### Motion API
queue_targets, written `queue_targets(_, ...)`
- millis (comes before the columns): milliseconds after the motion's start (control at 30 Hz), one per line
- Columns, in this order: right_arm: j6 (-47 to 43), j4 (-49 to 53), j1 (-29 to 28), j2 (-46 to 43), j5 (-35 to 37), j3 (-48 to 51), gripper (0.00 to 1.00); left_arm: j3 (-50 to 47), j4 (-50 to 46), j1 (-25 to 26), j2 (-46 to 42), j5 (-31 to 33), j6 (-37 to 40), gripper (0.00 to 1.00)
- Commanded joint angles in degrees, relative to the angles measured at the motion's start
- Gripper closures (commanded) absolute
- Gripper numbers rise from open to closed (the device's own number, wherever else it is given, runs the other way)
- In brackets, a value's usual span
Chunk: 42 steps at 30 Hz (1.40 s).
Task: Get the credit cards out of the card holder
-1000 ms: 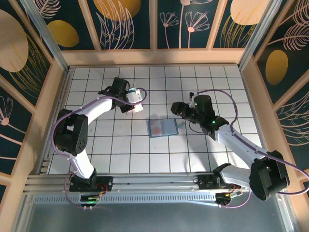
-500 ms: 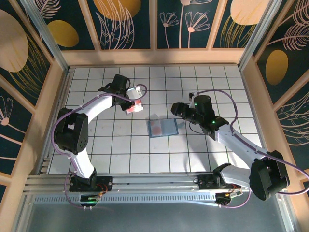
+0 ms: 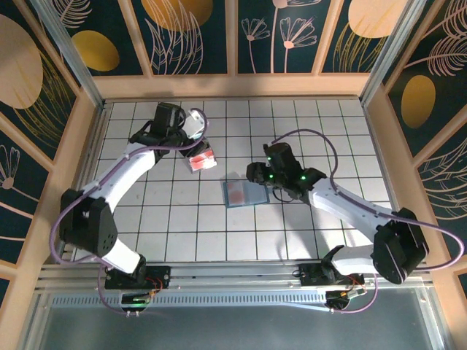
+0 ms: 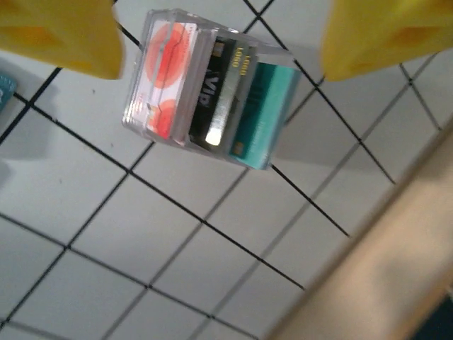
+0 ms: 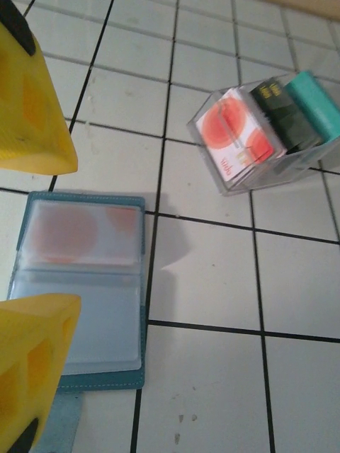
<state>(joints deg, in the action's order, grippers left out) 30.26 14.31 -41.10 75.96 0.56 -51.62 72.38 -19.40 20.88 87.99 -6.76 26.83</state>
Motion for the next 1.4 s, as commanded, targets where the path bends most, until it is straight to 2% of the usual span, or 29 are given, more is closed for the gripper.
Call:
queue_targets(0,-2.3,6.6,-2.5,2.7,5.8,-3.4,0.54,-4.3,4.8,-0.4,-4.6,2.4,-11.5,0.01)
queue_targets(67,-2.7,8.3,-4.2,4.6,6.8,-4.8,0.54,-7.5,8.0,-0.4,-7.9,4.5,-15.3,0.01)
queue_targets(167,-2.8,10.0,-6.1,8.2,6.8,-6.7,0.53,-13.9,15.3,-0.4,-12.9,12.3,-23.5,0.01)
queue_targets(367,-3.4,12.8,-9.6,16.1,8.4,-11.1,0.53,-23.4,18.1,-0.4,-20.0,22.2,-37.9,0.01)
queue_targets(467,-4.1,13.6,-11.1,19.6,8.7,-13.4,0.52,-27.6,19.1,-0.4,-23.2,23.5,-43.3,0.01)
queue_targets(667,-5.2,14.6,-12.5,24.7,7.8,-16.6,0.42,-35.0,22.0,-0.4,-29.4,24.9,-52.2,0.01)
queue_targets(867,-5.5,14.9,-12.5,28.2,7.6,-18.3,0.4,-38.6,24.4,-0.4,-32.6,27.8,-56.2,0.01)
queue_targets(1367,-5.5,14.9,-12.5,31.5,7.5,-19.0,0.38,-38.8,25.3,-0.4,-30.2,27.3,-57.1,0.01)
